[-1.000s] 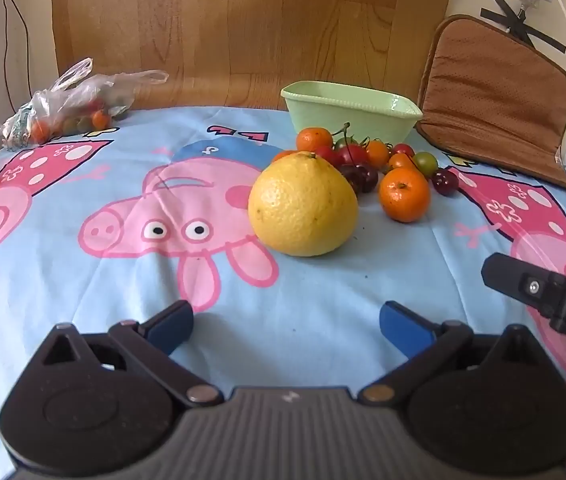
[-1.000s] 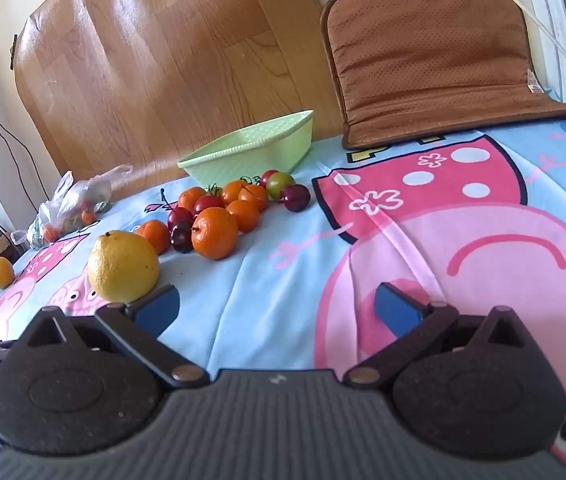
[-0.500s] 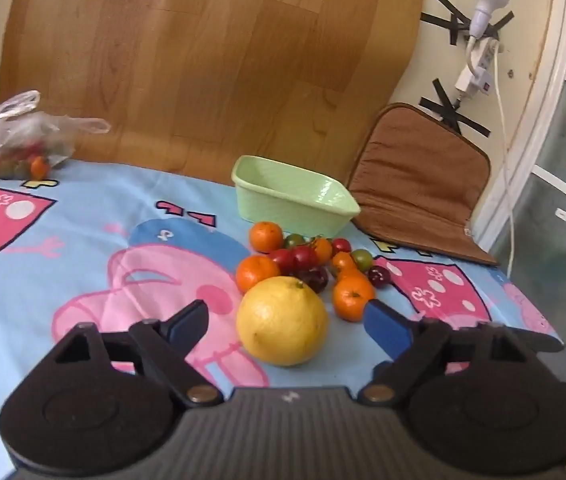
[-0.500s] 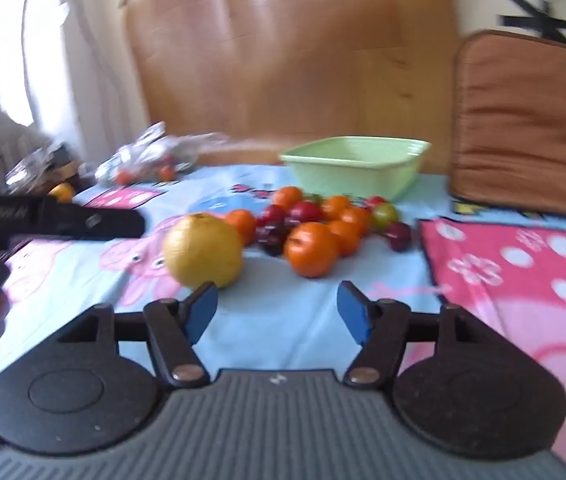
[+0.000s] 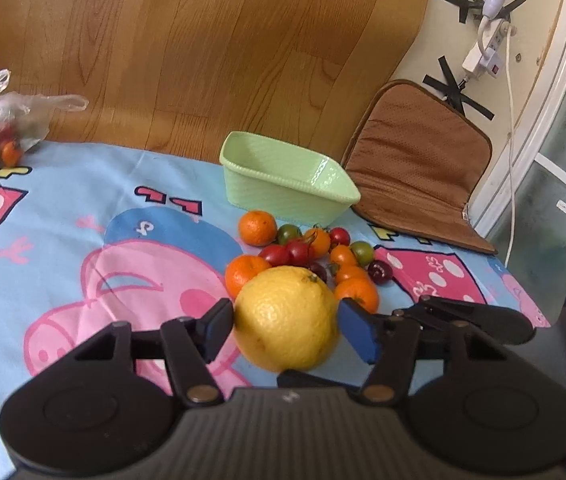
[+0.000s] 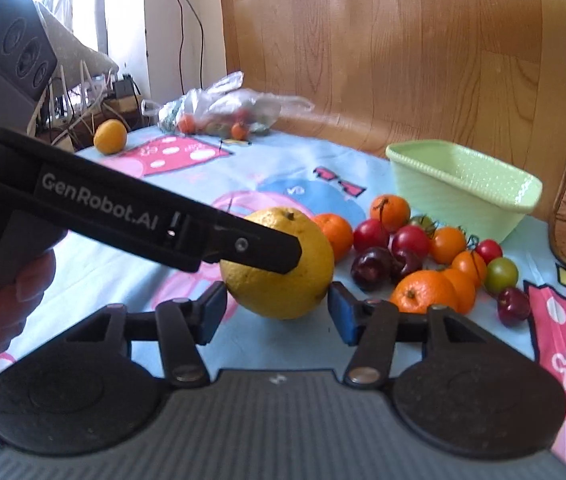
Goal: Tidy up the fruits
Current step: 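Grasp the large yellow citrus with the left tool and lift it, then carry the yellow citrus into the green basket and open the left tool, then grasp a tangerine with the left tool while the right tool grasps another tangerine, then carry both tangerines into the green basket and open both tools, then grasp a dark red cherry with the left tool while the right tool grasps another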
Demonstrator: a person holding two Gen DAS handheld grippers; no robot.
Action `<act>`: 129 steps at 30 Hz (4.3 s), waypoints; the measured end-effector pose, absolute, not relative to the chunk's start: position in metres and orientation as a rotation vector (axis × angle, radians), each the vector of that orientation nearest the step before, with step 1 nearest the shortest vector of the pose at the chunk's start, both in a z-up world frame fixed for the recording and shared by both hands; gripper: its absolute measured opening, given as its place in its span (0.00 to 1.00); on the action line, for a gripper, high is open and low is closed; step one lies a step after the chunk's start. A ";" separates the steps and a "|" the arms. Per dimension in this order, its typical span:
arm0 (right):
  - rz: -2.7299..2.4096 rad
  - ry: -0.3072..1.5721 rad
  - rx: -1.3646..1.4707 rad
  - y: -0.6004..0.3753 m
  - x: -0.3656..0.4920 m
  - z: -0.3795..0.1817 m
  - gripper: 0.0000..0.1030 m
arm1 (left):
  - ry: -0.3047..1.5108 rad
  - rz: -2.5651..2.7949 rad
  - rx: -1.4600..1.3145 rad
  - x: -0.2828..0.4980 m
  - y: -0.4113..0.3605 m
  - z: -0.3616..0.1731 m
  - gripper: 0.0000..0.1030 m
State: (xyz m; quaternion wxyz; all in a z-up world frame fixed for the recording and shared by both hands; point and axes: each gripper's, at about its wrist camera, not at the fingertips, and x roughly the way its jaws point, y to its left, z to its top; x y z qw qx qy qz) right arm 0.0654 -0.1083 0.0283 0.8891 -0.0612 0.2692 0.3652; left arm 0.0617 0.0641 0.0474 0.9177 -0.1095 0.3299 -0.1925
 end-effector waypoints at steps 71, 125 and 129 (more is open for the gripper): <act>0.602 0.624 -0.085 -0.155 0.072 0.016 0.40 | 0.693 -0.429 -0.206 0.051 0.056 0.018 0.35; 0.475 0.532 0.049 -0.226 0.182 0.046 0.41 | 0.606 -0.357 -0.148 0.140 0.036 0.059 0.53; 0.523 0.542 0.026 -0.231 0.150 0.039 0.41 | 0.635 -0.384 -0.146 0.107 0.034 0.039 0.53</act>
